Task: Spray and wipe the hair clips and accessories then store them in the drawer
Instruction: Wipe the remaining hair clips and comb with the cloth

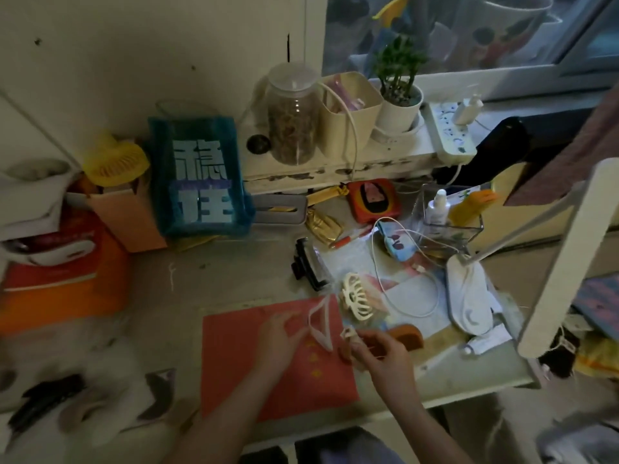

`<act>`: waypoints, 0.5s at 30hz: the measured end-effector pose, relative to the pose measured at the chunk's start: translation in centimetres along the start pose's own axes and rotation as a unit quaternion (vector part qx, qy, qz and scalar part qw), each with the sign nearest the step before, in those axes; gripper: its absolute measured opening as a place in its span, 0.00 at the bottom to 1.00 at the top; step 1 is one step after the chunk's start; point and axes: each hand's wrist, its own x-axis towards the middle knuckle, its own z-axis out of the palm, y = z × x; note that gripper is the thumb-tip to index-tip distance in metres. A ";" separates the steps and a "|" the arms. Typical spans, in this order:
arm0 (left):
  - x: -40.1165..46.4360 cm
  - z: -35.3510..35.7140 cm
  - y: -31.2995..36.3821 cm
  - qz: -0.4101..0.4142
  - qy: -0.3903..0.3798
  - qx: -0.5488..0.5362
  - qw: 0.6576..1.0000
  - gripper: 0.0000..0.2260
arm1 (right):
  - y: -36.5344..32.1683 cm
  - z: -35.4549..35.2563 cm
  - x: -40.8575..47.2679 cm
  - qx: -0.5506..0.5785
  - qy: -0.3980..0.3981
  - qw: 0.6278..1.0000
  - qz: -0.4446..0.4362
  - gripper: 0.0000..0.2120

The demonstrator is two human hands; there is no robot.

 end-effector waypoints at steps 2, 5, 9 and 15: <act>0.5 0.9 0.8 -0.022 0.012 -0.004 1.000 0.19 | 0.4 -0.8 0.7 0.001 -0.019 1.000 0.002 0.04; 1.1 1.9 1.5 -0.055 0.031 -0.003 0.998 0.18 | 0.8 -1.4 1.5 0.006 -0.035 0.999 0.011 0.05; 1.9 2.7 1.9 -0.091 0.047 0.012 0.995 0.17 | 1.4 -2.0 2.0 0.021 -0.035 0.999 0.031 0.06; 2.4 3.6 2.0 -0.143 0.073 0.017 0.987 0.11 | 1.8 -2.4 3.0 0.022 -0.054 0.997 0.047 0.06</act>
